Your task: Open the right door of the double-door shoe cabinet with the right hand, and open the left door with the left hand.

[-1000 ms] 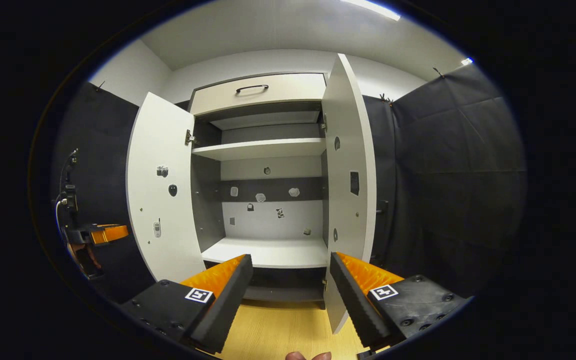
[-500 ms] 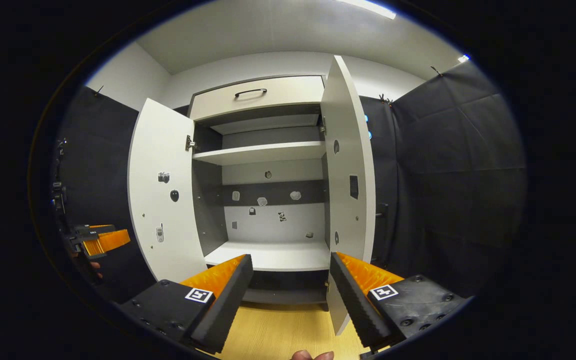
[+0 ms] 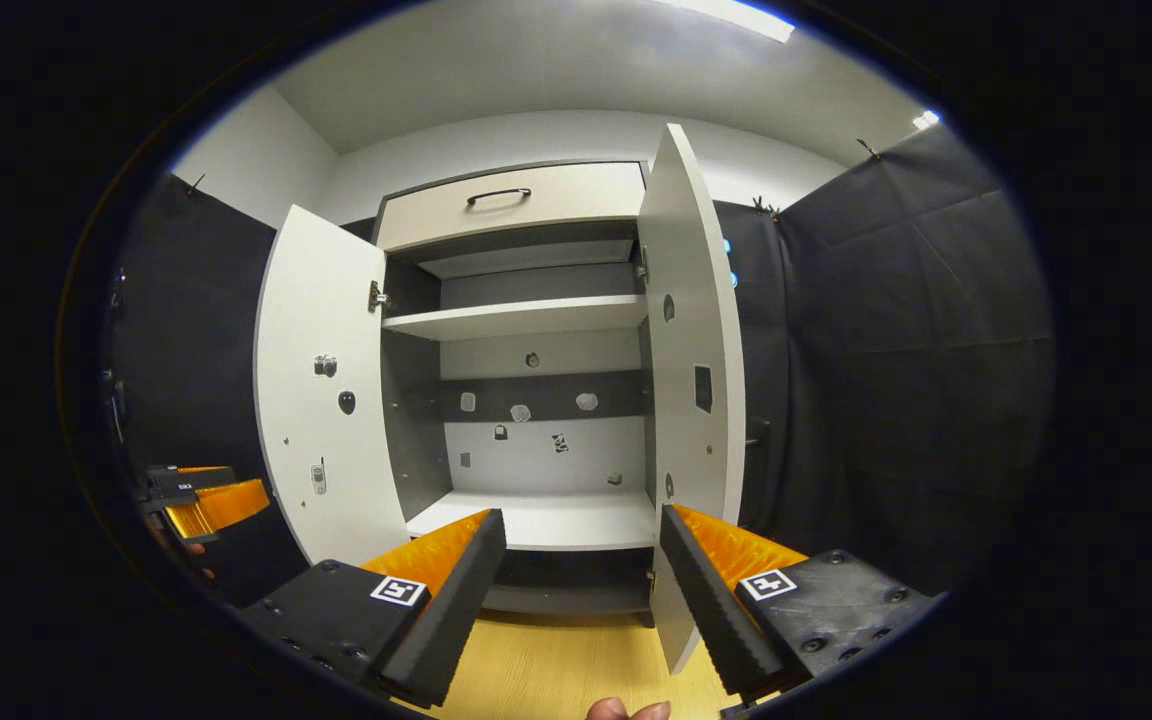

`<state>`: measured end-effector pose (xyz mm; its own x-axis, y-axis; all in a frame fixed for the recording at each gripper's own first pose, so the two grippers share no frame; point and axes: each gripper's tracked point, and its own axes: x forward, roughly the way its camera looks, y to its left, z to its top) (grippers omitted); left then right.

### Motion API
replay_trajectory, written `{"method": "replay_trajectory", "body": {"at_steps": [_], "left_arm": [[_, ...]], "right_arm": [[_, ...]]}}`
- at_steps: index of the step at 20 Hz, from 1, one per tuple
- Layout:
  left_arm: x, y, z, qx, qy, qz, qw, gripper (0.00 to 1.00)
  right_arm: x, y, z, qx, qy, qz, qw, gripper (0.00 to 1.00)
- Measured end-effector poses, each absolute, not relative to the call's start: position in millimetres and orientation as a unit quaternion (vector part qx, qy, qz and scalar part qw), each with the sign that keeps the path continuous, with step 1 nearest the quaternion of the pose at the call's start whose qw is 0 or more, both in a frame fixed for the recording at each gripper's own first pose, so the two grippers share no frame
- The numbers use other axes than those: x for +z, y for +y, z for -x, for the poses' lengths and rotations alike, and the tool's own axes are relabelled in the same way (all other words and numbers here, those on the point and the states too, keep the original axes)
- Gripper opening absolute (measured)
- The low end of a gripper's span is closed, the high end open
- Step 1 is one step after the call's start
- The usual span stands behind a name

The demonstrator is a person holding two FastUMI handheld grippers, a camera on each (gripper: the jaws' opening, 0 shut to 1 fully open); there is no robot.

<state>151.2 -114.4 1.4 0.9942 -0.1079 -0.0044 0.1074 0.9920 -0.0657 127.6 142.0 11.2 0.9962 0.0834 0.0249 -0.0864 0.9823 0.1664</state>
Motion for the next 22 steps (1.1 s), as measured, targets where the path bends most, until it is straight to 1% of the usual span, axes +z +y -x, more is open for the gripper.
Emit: {"method": "replay_trajectory", "body": {"at_steps": [8, 22], "left_arm": [[4.9, -134.5, -143.4, -0.065, 0.002, 0.027, 0.997, 0.98], [-0.4, -137.4, -142.0, -0.065, 0.011, 0.03, 0.997, 0.98]], "right_arm": [[18.3, 141.9, -123.4, 0.046, -0.014, -0.085, 0.995, 0.98], [17.3, 137.1, -122.8, 0.039, -0.013, -0.087, 0.995, 0.98]]}}
